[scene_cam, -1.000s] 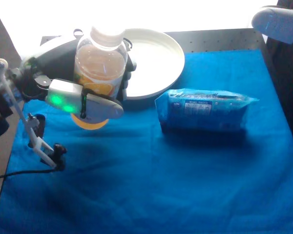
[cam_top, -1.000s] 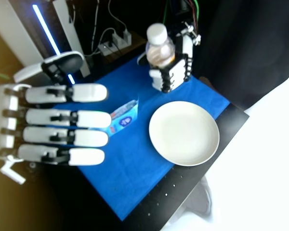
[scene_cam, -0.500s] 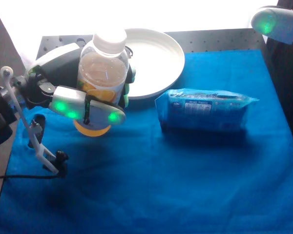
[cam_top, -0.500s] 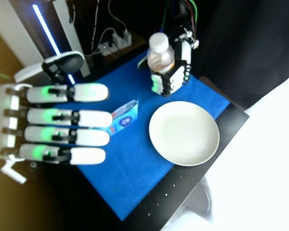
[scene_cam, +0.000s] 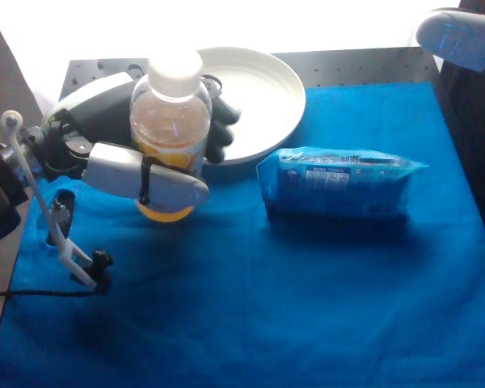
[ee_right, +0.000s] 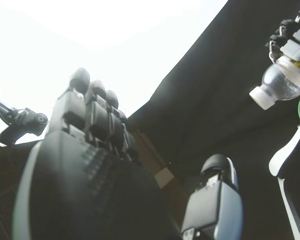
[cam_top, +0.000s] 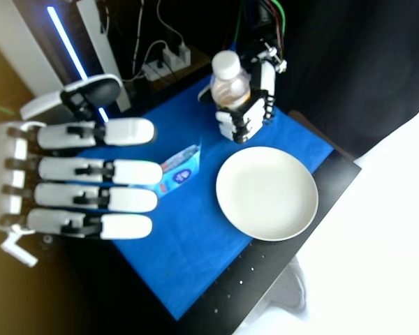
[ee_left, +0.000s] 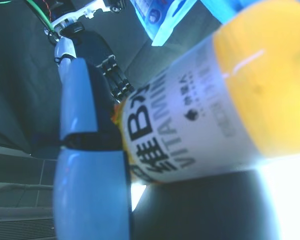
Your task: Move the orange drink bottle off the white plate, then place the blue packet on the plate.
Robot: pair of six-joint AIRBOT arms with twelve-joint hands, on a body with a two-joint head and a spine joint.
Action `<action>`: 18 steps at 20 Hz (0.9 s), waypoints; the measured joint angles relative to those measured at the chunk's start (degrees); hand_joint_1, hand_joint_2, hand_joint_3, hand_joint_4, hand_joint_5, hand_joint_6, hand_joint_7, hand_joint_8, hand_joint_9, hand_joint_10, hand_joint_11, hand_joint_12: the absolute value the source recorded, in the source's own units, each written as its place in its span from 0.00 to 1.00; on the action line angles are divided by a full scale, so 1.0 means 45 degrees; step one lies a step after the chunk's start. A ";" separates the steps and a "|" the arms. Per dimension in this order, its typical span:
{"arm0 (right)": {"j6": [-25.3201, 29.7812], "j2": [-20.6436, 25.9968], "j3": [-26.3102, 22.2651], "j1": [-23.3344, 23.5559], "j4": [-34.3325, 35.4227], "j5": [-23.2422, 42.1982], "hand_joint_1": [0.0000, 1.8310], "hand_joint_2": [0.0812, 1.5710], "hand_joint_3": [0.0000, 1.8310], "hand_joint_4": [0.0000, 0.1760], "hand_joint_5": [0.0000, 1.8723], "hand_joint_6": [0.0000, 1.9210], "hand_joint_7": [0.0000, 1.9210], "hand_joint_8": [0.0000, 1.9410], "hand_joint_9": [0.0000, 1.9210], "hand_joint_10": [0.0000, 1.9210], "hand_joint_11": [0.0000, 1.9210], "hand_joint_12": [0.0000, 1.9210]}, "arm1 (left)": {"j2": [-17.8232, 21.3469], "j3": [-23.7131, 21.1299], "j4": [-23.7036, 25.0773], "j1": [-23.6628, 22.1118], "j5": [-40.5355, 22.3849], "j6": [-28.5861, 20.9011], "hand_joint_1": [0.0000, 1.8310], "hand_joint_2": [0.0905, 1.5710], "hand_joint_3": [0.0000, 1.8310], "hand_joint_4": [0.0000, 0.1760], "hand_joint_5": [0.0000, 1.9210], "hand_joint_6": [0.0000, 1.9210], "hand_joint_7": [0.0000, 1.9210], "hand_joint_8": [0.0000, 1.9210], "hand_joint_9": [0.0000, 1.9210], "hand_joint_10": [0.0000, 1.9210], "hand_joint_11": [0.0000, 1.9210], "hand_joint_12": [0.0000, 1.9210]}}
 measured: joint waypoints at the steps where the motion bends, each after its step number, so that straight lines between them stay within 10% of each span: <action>1: 0.0000 0.0000 0.0000 0.0000 -0.0005 0.0000 0.18 0.51 0.00 0.36 0.01 0.00 0.09 0.00 0.08 0.00 0.01 0.18 | 0.0000 0.0000 0.0005 0.0000 -0.0010 -0.0005 0.62 0.73 0.00 0.00 0.45 0.60 0.29 0.27 0.31 0.29 0.26 0.43; 14: 0.0000 0.0000 0.0000 0.0000 -0.0010 0.0000 0.18 0.51 0.00 0.24 0.01 0.00 0.07 0.00 0.07 0.00 0.00 0.17 | 0.0097 -0.0287 0.0248 0.0000 -0.0058 0.0010 0.64 0.69 0.00 0.00 0.51 0.50 0.28 0.09 0.26 0.24 0.21 0.47; 16: 0.0000 0.0000 0.0000 0.0000 0.0024 0.0000 0.18 0.51 0.00 0.25 0.02 0.00 0.06 0.00 0.06 0.00 0.00 0.15 | 0.0204 -0.0413 0.0408 0.0000 -0.0185 -0.0015 0.67 0.60 0.00 0.00 0.34 0.14 0.24 0.03 0.26 0.17 0.22 0.41; 18: 0.0000 0.0000 0.0000 0.0000 0.0005 0.0005 0.18 0.52 0.00 0.21 0.02 0.00 0.06 0.00 0.06 0.00 0.00 0.16 | 0.0340 -0.0495 0.0447 0.0000 -0.0257 -0.0015 0.66 0.58 0.00 0.00 0.25 0.02 0.19 0.00 0.24 0.06 0.20 0.34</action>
